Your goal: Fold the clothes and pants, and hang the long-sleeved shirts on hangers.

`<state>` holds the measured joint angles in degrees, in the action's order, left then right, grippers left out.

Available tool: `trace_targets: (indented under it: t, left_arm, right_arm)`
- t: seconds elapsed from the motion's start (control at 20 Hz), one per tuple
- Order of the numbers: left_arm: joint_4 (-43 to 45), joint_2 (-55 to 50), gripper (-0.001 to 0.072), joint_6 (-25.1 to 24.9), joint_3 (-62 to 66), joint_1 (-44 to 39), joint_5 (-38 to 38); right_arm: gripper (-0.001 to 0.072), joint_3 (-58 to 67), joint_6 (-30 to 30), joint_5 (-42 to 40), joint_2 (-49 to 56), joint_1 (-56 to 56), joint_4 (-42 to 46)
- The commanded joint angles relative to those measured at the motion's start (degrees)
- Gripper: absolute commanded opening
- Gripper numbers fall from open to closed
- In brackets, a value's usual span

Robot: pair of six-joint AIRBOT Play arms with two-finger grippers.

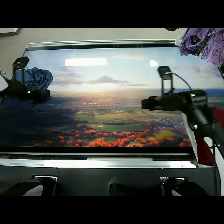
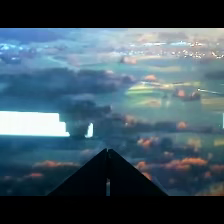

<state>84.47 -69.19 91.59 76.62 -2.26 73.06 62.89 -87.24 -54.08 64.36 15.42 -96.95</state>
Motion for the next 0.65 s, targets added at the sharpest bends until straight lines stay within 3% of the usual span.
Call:
trace_targets:
  t: [0.0, 0.6]
  left_arm:
    - [3.23, 4.92, 0.0025, -0.17, -4.94, 0.07, -2.03]
    - [3.19, 4.76, 0.0026, -0.13, -4.94, 0.04, -1.66]
  right_arm:
    - [0.0030, 0.11, -0.61, 1.38, 0.07, 4.50, 1.16]
    - [0.0031, 0.11, -0.61, 1.29, 0.04, 4.50, 2.75]
